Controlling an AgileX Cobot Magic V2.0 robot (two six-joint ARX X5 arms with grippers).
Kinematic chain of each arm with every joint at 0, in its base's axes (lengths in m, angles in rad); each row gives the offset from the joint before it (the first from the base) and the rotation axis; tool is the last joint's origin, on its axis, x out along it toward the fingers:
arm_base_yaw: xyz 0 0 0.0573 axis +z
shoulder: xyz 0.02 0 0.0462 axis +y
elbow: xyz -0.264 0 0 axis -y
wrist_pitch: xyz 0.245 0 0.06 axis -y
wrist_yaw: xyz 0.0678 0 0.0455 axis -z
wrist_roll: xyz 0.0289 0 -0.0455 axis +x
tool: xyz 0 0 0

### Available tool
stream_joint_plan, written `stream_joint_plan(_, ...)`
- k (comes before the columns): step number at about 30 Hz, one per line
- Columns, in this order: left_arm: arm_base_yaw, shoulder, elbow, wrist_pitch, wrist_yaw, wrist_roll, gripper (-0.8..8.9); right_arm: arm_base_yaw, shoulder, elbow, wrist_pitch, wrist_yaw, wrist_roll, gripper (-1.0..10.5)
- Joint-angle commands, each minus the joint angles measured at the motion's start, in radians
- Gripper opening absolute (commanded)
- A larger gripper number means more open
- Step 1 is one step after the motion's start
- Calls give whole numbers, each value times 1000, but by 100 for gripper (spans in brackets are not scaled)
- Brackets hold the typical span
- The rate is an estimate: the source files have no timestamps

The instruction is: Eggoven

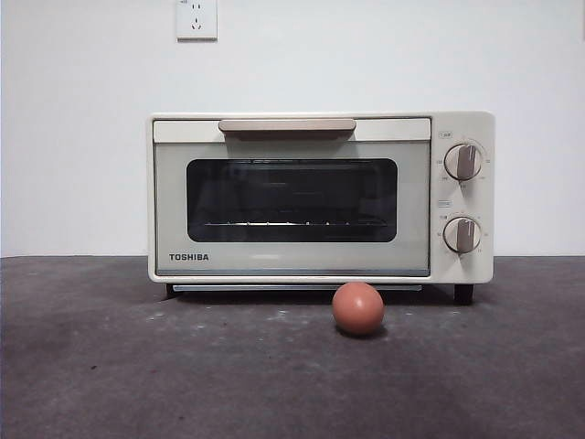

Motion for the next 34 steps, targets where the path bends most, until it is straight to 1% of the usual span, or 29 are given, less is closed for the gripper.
stream_joint_plan(1, -28, 24, 53, -66, 12, 89, 6, 33, 45, 60, -113, -3, -99, 3)
stream_joint_plan(4, -60, 31, 64, -104, 11, 102, 6, 68, 74, 85, -172, -1, -116, 3)
stream_joint_plan(7, -79, 31, 64, -128, 11, 105, 6, 93, 80, 85, -172, -2, -115, 8)
stream_joint_plan(8, -80, 31, 64, -133, 11, 109, 6, 98, 80, 85, -171, -2, -111, 28)
stream_joint_plan(10, -81, 31, 64, -135, 11, 113, 6, 105, 80, 85, -165, -1, -98, 131)
stream_joint_plan(12, -81, 31, 64, -134, 11, 113, 6, 106, 80, 85, -157, -1, -68, 270)
stream_joint_plan(13, -81, 31, 64, -134, 11, 113, 6, 106, 81, 85, -153, -2, -49, 309)
stream_joint_plan(14, -81, 31, 64, -134, 11, 113, 6, 106, 85, 85, -151, -3, -32, 325)
stream_joint_plan(19, -81, 31, 64, -133, 11, 113, 6, 108, 119, 85, -139, -6, 0, 325)
stream_joint_plan(24, -81, 31, 64, -133, 11, 113, 6, 132, 198, 85, -73, -8, 47, 325)
stream_joint_plan(30, -81, 31, 64, -132, 11, 113, 6, 230, 371, 85, 59, 7, 119, 325)
stream_joint_plan(34, -81, 31, 64, -132, 11, 113, 6, 326, 514, 85, 171, 75, 160, 325)
